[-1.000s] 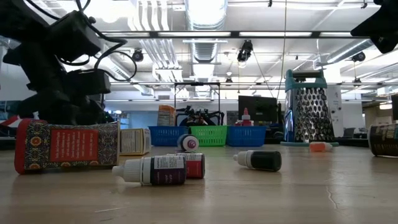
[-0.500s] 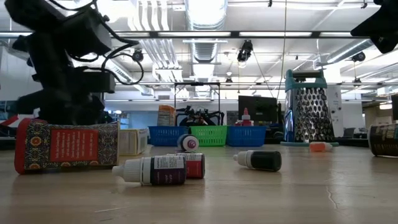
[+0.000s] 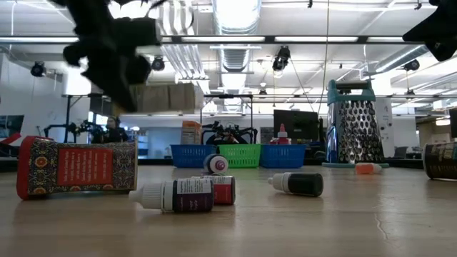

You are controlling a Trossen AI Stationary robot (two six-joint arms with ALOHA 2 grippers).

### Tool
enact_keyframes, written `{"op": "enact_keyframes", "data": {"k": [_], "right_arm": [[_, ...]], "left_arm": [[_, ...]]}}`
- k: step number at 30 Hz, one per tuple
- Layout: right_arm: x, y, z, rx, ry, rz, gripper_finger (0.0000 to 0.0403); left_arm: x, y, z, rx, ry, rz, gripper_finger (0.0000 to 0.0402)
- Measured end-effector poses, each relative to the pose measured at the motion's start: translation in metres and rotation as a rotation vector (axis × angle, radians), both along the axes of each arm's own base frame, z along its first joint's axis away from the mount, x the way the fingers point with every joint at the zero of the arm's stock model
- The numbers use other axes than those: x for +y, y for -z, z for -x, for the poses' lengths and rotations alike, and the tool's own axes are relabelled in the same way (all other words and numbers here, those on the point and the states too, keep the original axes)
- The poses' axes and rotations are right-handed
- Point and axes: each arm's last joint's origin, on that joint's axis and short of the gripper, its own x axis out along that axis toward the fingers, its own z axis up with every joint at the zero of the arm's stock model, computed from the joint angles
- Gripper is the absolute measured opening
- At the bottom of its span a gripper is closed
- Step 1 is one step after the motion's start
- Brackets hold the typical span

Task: Pick & Place Kitchen Items
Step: Put the yellow cereal box into the left blue bin

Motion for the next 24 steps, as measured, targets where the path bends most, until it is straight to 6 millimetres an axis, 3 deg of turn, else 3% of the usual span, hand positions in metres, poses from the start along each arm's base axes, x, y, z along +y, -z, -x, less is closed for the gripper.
{"op": "enact_keyframes", "data": {"k": [14,24], "right_arm": [[0.0,0.0,0.0,0.0,0.0,0.0,0.0008],[0.0,0.0,0.0,0.0,0.0,0.0,0.0008]], "left_arm": [[0.005,-0.09,-0.013,-0.13,0.085,-0.363,0.0355],[0.007,-0.104,-0.024,-0.14,0.165,-0.637,0.0355]]}}
